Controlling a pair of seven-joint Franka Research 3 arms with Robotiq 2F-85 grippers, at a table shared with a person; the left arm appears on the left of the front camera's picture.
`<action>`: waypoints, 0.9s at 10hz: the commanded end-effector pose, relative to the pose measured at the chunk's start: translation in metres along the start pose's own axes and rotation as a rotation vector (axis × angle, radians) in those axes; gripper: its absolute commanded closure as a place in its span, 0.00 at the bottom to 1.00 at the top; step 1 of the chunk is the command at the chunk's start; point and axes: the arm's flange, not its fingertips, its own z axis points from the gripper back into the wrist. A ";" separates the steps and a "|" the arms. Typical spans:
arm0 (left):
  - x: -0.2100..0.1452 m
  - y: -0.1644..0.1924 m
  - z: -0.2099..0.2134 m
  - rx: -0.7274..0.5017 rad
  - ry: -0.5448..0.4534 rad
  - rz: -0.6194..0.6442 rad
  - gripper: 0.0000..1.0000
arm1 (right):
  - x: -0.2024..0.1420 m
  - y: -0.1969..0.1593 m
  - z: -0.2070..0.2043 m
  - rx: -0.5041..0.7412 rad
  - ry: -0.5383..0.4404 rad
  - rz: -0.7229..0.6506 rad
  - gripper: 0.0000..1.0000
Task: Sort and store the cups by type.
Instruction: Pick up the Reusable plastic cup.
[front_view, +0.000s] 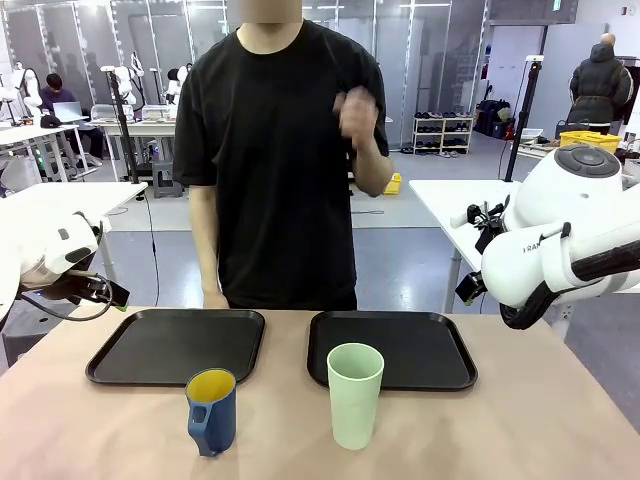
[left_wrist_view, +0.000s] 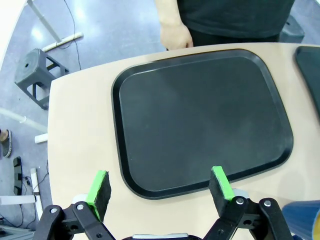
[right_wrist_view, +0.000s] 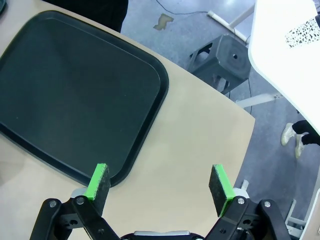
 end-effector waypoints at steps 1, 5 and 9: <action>0.000 0.001 0.000 0.000 0.000 0.003 0.00 | 0.000 0.000 -0.001 -0.001 0.001 0.004 0.00; 0.000 0.001 0.000 0.000 0.000 0.003 0.00 | 0.000 0.000 -0.001 -0.001 0.001 0.004 0.00; 0.000 0.001 0.000 0.000 0.000 0.003 0.00 | 0.000 0.000 -0.001 -0.001 0.001 0.004 0.00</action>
